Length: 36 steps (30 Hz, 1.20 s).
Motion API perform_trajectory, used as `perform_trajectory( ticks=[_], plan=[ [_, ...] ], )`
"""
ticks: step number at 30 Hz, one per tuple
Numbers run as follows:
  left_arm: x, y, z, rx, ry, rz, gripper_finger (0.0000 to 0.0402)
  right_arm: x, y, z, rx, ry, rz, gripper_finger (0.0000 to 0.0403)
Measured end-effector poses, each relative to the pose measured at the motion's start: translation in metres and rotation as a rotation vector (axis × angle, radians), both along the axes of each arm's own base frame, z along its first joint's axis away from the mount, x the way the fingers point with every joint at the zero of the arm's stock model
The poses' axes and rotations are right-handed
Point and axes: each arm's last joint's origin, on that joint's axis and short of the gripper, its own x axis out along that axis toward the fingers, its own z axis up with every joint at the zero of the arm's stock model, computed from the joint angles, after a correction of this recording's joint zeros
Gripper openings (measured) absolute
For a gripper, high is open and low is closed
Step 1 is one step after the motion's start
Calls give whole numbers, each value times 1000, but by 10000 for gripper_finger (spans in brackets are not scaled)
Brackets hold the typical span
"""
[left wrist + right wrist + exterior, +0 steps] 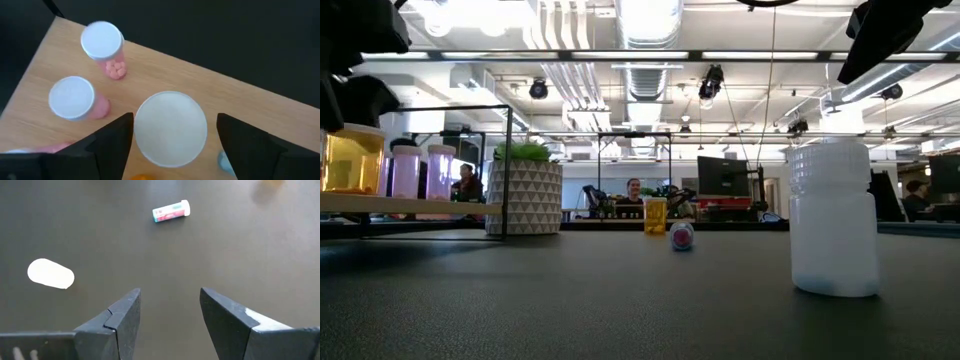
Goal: Pick and place medicine bottles onto shelf by color
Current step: Put the bottom orange pill bottle on the shelf aligned with the other orange pill bottle, then put the right white pill bottle on the shelf aligned with the other white pill bottle
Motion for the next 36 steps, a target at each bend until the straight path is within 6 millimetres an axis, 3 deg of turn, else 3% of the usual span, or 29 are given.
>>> perform_trajectory(
  ticks=[9,18,22,30,36],
  plan=[
    [-1,2,21,8,-63,-24,270,0,0,0,1,-1,0,194],
    [6,0,63,160,-208,-102,270,0,0,0,2,-4,0,194],
    [13,-2,67,289,-223,-126,270,0,0,0,2,-4,0,194],
    [40,-10,76,431,-249,-107,270,0,0,0,2,-4,0,194],
    [66,-15,91,422,-309,-26,270,0,0,0,2,-4,0,194]
  ],
)
